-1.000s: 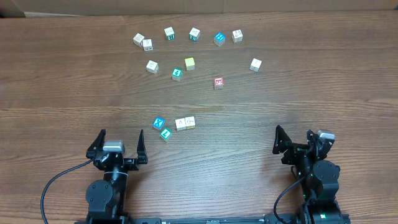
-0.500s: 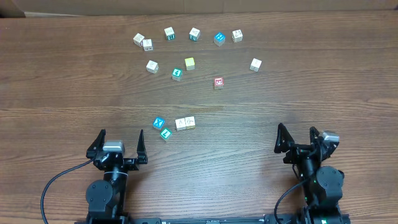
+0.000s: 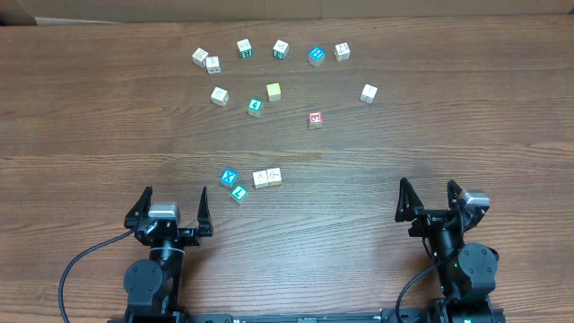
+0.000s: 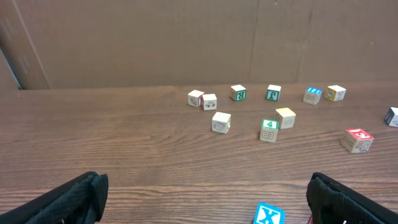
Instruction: Form a horizontal line
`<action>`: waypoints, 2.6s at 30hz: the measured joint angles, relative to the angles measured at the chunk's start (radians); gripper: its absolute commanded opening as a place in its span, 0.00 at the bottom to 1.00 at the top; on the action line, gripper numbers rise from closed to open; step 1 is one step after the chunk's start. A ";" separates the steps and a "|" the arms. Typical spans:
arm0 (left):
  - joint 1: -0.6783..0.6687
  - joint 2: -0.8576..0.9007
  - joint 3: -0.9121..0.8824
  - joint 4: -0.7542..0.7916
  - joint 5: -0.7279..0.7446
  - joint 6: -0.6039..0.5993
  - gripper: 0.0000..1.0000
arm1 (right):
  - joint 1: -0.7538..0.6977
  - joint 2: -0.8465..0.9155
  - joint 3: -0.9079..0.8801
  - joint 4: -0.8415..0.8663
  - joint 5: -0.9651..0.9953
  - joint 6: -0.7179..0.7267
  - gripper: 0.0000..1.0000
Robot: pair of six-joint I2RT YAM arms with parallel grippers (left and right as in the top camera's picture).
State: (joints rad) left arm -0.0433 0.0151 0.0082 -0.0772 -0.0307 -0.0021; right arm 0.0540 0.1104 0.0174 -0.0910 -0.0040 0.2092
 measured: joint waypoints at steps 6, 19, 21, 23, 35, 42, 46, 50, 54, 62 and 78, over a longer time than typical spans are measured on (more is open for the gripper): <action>0.000 0.000 0.000 0.000 0.000 0.000 0.99 | 0.003 -0.050 0.000 0.001 -0.024 -0.066 1.00; 0.000 0.000 0.000 0.000 0.000 0.000 1.00 | 0.013 -0.092 0.000 0.002 -0.044 -0.135 1.00; 0.000 0.000 0.000 0.000 0.000 0.000 0.99 | 0.013 -0.096 0.000 0.002 -0.044 -0.136 1.00; 0.000 0.000 0.000 0.000 0.000 0.000 0.99 | 0.013 -0.096 0.000 0.002 -0.044 -0.135 1.00; 0.000 0.000 0.000 0.000 0.000 0.000 0.99 | 0.013 -0.096 0.000 0.002 -0.044 -0.137 1.00; 0.000 0.000 0.000 0.000 0.000 0.000 0.99 | 0.013 -0.096 0.000 0.002 -0.044 -0.139 1.00; 0.000 0.000 0.000 0.000 0.000 0.000 0.99 | 0.013 -0.096 0.000 0.002 -0.044 -0.139 1.00; 0.000 0.000 0.000 0.000 0.000 0.000 1.00 | 0.013 -0.096 0.000 0.002 -0.044 -0.138 1.00; 0.000 0.000 0.000 0.000 0.000 0.000 1.00 | 0.013 -0.096 0.000 0.002 -0.044 -0.138 1.00; 0.000 0.000 0.000 0.000 0.000 0.000 0.99 | 0.013 -0.096 0.000 0.002 -0.044 -0.139 1.00; 0.000 0.000 0.000 0.000 0.000 0.000 0.99 | 0.013 -0.096 0.000 0.002 -0.044 -0.139 1.00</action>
State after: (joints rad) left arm -0.0433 0.0151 0.0082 -0.0772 -0.0307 -0.0025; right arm 0.0669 0.0147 0.0174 -0.0891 -0.0479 0.0704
